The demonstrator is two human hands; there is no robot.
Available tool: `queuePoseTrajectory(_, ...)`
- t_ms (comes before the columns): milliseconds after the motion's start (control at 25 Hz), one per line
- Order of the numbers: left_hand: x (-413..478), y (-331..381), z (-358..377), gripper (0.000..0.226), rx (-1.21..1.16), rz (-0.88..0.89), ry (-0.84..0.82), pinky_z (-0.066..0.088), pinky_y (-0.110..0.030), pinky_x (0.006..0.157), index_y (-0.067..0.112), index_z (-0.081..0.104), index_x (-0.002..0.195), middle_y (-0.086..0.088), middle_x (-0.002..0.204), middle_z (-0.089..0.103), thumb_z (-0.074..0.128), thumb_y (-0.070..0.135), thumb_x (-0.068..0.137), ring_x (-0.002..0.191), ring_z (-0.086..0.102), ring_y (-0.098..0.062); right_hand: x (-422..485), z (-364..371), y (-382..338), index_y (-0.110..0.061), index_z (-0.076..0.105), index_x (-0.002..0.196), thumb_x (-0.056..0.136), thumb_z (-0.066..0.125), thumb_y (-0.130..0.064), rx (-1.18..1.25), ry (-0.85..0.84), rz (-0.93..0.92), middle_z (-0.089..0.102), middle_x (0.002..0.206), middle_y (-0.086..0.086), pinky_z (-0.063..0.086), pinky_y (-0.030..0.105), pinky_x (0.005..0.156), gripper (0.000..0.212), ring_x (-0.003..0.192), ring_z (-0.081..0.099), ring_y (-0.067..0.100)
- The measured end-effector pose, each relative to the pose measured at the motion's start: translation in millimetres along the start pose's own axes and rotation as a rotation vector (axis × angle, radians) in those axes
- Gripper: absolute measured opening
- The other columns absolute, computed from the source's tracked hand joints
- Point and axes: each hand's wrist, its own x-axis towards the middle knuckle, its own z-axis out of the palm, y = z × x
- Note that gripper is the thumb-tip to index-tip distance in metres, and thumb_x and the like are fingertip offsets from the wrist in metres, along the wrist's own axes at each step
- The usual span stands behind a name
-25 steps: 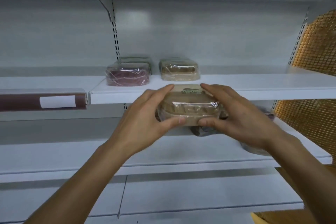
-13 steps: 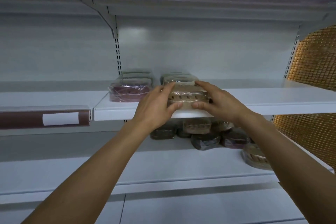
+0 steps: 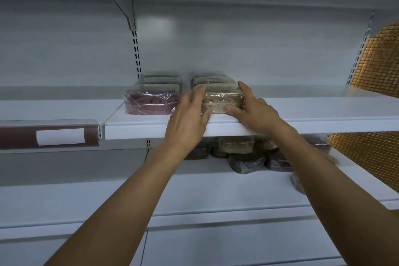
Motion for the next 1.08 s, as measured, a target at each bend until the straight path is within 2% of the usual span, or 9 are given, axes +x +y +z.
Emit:
queuePoseTrajectory(160,-3.5,-4.7,9.2,0.054,0.099,0.070,0.042,0.054,-0.046,0.085,0.021,0.031,0.152,-0.011,0.152,0.035,0.048,0.029,0.101,0.111,0.059,-0.028,3.0,-5.5,-3.8,-0.035,-0.003,0.155,0.089,0.048,-0.067,-0.004,-0.057,0.019,0.039,0.154,0.003,0.033,0.048,0.107,0.089,0.134,0.040,0.034)
queuePoseTrajectory(320,-8.4,-3.2,8.2,0.051,0.111,0.073,0.082,0.055,-0.044,0.077,0.021,0.033,0.151,-0.012,0.148,0.039,0.046,0.026,0.102,0.108,0.060,-0.030,-10.3,3.5,-2.1,-0.026,-0.009,0.156,0.089,0.039,-0.073,-0.037,0.048,0.011,0.040,0.153,0.009,0.038,0.044,0.103,0.094,0.133,0.044,0.033)
queuePoseTrajectory(400,-15.7,-0.8,4.8,0.050,0.089,0.067,0.101,0.054,-0.043,0.076,0.022,0.033,0.151,-0.011,0.147,0.040,0.045,0.023,0.102,0.110,0.057,-0.029,-21.2,3.4,-1.8,-0.024,-0.007,0.157,0.089,0.041,-0.071,0.018,0.104,-0.010,0.032,0.157,0.009,0.037,0.044,0.105,0.095,0.138,0.038,0.030)
queuePoseTrajectory(560,-53.3,-8.0,1.0,0.057,-0.034,0.122,0.114,0.042,-0.032,0.104,0.019,0.031,0.153,-0.003,0.153,0.035,0.051,0.014,0.100,0.136,0.038,-0.017,-61.0,9.1,1.4,-0.026,0.019,0.155,0.090,0.061,-0.049,0.196,0.172,-0.118,0.025,0.156,0.000,0.026,0.041,0.116,0.081,0.142,0.024,0.019)
queuePoseTrajectory(680,-95.8,-12.5,3.3,0.059,-0.112,0.126,0.091,0.029,-0.015,0.109,0.020,0.034,0.152,0.005,0.162,0.022,0.055,0.013,0.097,0.145,0.027,-0.007,-96.7,14.7,7.5,-0.030,0.043,0.145,0.092,0.065,-0.030,0.384,0.236,-0.178,0.032,0.148,-0.009,0.033,0.037,0.115,0.058,0.139,0.027,0.005)
queuePoseTrajectory(840,-140.6,-25.8,29.4,0.062,-0.054,0.183,0.001,0.030,-0.026,0.114,0.017,0.036,0.152,0.001,0.164,0.018,0.057,0.011,0.094,0.148,0.025,-0.014,-124.5,33.6,23.9,-0.023,0.059,0.131,0.093,0.064,-0.016,0.347,0.352,-0.240,0.048,0.132,-0.009,0.042,0.034,0.106,0.039,0.128,0.042,0.006)
queuePoseTrajectory(920,-151.7,-35.5,44.6,0.063,-0.046,0.140,-0.086,0.029,-0.028,0.116,0.021,0.032,0.154,0.004,0.165,0.016,0.056,0.015,0.096,0.150,0.022,-0.014,-134.7,51.8,34.6,-0.023,0.061,0.128,0.092,0.064,-0.013,0.255,0.321,-0.258,0.050,0.127,-0.009,0.040,0.023,0.101,0.038,0.123,0.044,0.006)
queuePoseTrajectory(1000,-159.7,-45.3,59.0,0.062,-0.047,0.065,-0.194,0.028,-0.031,0.118,0.025,0.028,0.155,0.007,0.165,0.013,0.054,0.024,0.099,0.150,0.018,-0.013,-143.8,73.7,48.6,-0.026,0.057,0.132,0.093,0.063,-0.018,0.191,0.189,-0.194,0.050,0.131,-0.009,0.030,0.012,0.101,0.041,0.124,0.042,0.006)
queuePoseTrajectory(1080,-167.1,-55.8,73.2,0.062,-0.041,-0.014,-0.305,0.028,-0.034,0.119,0.028,0.023,0.156,0.007,0.165,0.011,0.050,0.032,0.101,0.151,0.015,-0.013,-149.6,95.5,65.5,-0.027,0.050,0.139,0.095,0.061,-0.027,0.139,0.039,-0.100,0.048,0.141,-0.006,0.030,0.018,0.107,0.045,0.131,0.041,0.013)
